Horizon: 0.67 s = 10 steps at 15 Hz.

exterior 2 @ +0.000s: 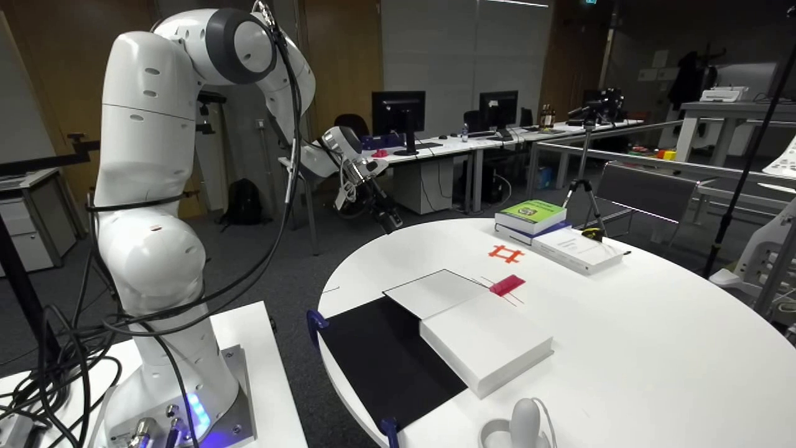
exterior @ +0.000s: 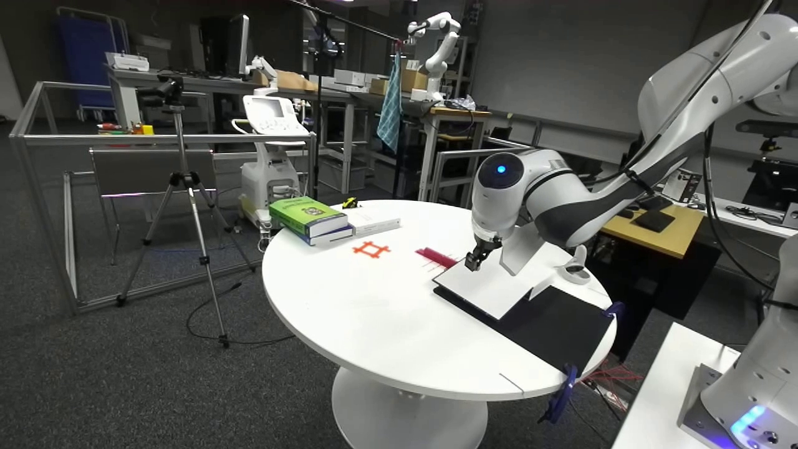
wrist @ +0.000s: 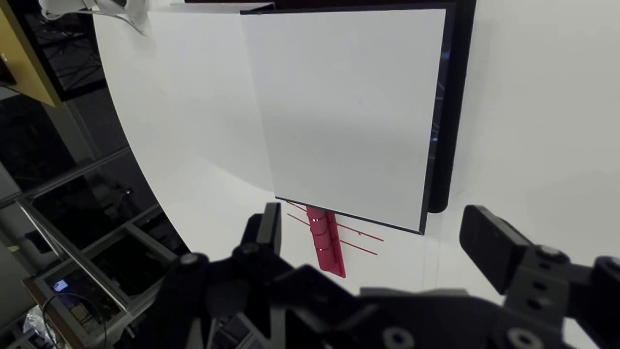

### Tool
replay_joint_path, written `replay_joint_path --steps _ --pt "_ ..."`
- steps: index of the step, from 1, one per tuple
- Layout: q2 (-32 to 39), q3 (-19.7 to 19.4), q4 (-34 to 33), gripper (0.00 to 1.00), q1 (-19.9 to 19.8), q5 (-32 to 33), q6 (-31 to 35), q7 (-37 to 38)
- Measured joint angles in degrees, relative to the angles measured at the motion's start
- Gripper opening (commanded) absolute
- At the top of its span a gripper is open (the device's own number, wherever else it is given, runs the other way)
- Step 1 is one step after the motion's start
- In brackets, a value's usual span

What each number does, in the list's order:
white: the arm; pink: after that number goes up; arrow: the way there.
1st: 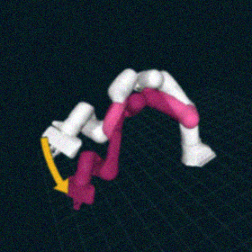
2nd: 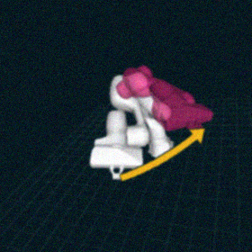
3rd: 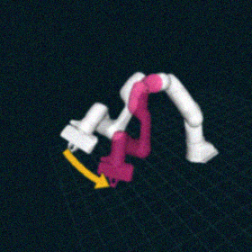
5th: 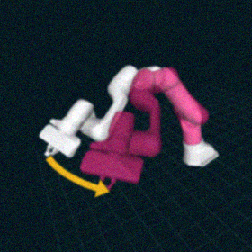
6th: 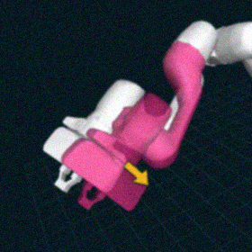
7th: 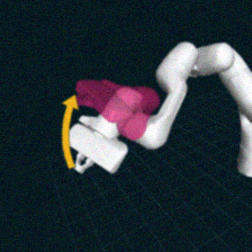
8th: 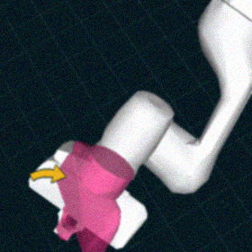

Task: Close the hardcover book

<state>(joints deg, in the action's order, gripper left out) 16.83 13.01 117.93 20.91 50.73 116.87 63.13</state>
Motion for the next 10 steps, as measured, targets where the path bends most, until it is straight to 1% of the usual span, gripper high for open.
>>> replay_joint_path --steps 3,5,8,10 --pt "0.50 0.04 0.12 1.00 0.15 0.43 0.01 0.00" --pt "2.07 0.02 0.08 1.00 0.24 1.28 -0.09 0.34" --pt "6.96 -0.59 -0.69 1.00 0.74 4.59 -0.15 3.70" --pt "10.95 -1.33 -2.38 1.00 1.33 7.11 -0.20 6.38"
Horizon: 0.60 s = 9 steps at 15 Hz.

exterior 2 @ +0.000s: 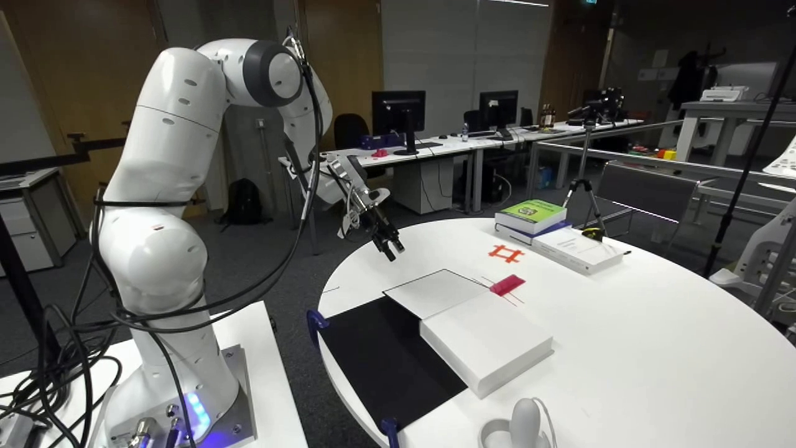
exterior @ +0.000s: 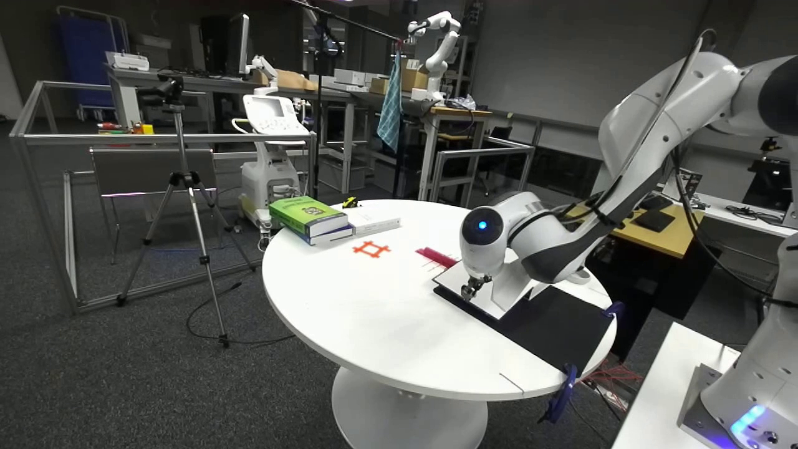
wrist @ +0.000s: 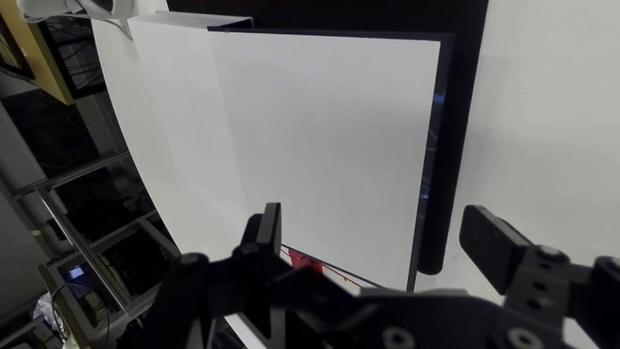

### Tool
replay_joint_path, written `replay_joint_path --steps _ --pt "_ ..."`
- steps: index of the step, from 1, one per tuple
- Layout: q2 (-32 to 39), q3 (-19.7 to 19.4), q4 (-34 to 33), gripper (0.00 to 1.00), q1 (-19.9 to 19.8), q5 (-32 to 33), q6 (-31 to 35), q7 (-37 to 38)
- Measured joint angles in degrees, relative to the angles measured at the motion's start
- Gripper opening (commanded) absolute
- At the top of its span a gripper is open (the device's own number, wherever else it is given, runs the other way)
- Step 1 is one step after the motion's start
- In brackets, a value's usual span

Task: Close the hardcover book

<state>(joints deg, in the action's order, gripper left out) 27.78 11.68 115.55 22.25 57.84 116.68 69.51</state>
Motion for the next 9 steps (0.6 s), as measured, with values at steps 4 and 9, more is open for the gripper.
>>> replay_joint_path --steps 4,9 --pt "6.32 -1.11 -5.01 1.00 1.45 2.94 -1.00 3.10" --pt "9.85 -1.19 -10.19 1.00 2.78 3.07 -2.78 3.68"
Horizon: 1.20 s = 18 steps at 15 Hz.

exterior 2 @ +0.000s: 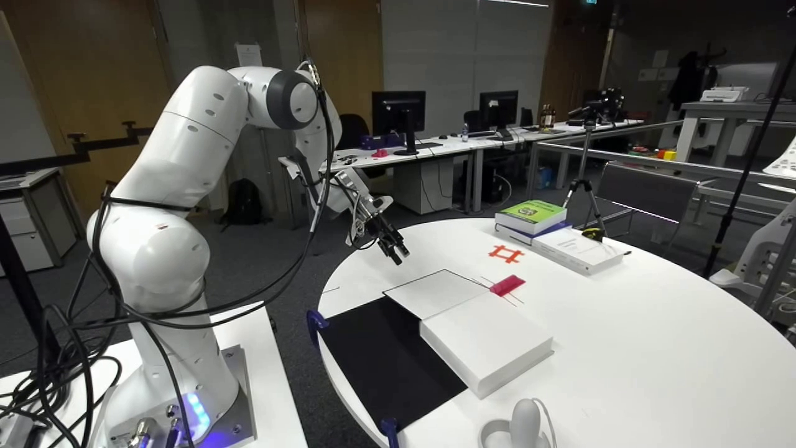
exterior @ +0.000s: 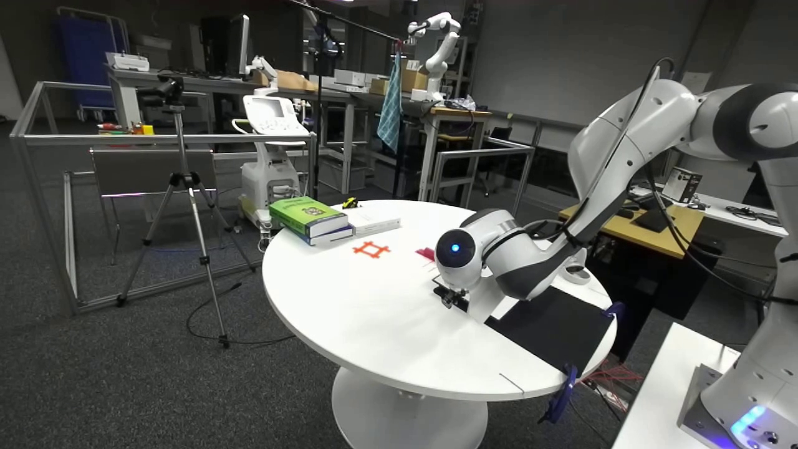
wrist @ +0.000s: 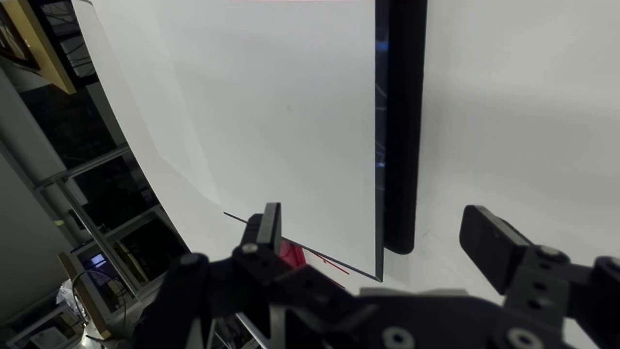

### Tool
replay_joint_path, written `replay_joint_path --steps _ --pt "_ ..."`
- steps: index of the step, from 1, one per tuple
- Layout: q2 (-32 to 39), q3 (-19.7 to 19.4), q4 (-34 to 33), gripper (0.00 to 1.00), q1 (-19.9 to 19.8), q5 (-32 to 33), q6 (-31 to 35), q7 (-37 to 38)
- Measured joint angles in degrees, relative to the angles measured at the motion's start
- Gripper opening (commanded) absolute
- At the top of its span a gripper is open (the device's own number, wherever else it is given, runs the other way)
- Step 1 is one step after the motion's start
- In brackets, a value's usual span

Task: Close the hardcover book

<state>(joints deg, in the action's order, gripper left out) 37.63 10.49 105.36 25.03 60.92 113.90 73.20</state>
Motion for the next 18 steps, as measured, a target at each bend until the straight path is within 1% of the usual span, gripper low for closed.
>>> replay_joint_path --steps 11,18 --pt "3.03 -1.58 -3.60 1.00 0.30 -0.17 -3.58 -0.02" --pt "3.99 -1.77 -4.54 1.00 -1.20 -2.12 -3.52 -0.87"
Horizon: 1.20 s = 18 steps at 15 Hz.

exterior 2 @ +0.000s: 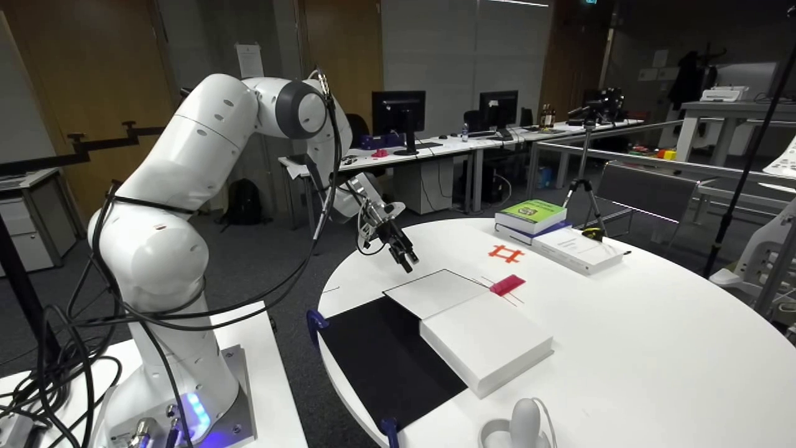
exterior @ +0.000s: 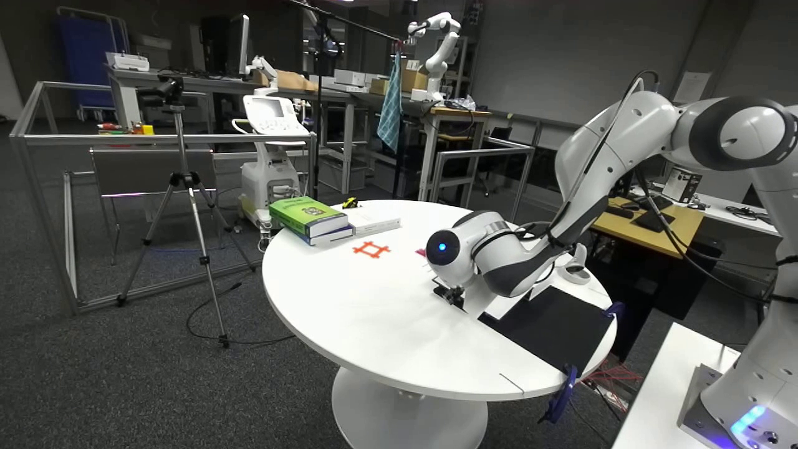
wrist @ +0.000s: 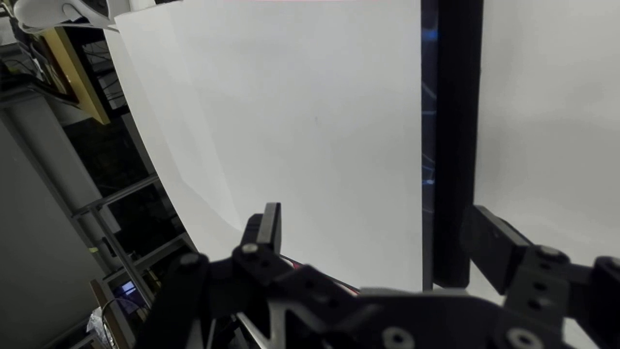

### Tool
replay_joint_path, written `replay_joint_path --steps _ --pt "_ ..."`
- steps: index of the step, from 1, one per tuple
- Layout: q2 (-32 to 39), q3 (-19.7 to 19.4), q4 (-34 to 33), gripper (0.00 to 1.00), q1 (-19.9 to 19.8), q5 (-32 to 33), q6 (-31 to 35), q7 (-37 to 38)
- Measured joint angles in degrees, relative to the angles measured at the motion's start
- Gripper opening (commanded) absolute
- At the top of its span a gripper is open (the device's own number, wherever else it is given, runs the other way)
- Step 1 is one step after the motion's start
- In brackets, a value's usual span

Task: Close the hardcover book

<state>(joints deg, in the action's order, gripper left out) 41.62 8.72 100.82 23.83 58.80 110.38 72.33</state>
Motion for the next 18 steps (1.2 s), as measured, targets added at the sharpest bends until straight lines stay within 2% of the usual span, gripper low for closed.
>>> replay_joint_path --steps 8,18 --pt "0.00 0.01 -0.70 1.00 -1.51 -6.37 1.11 -6.83" --pt "0.01 -0.84 -0.71 1.00 -2.94 -8.83 6.94 -12.13"
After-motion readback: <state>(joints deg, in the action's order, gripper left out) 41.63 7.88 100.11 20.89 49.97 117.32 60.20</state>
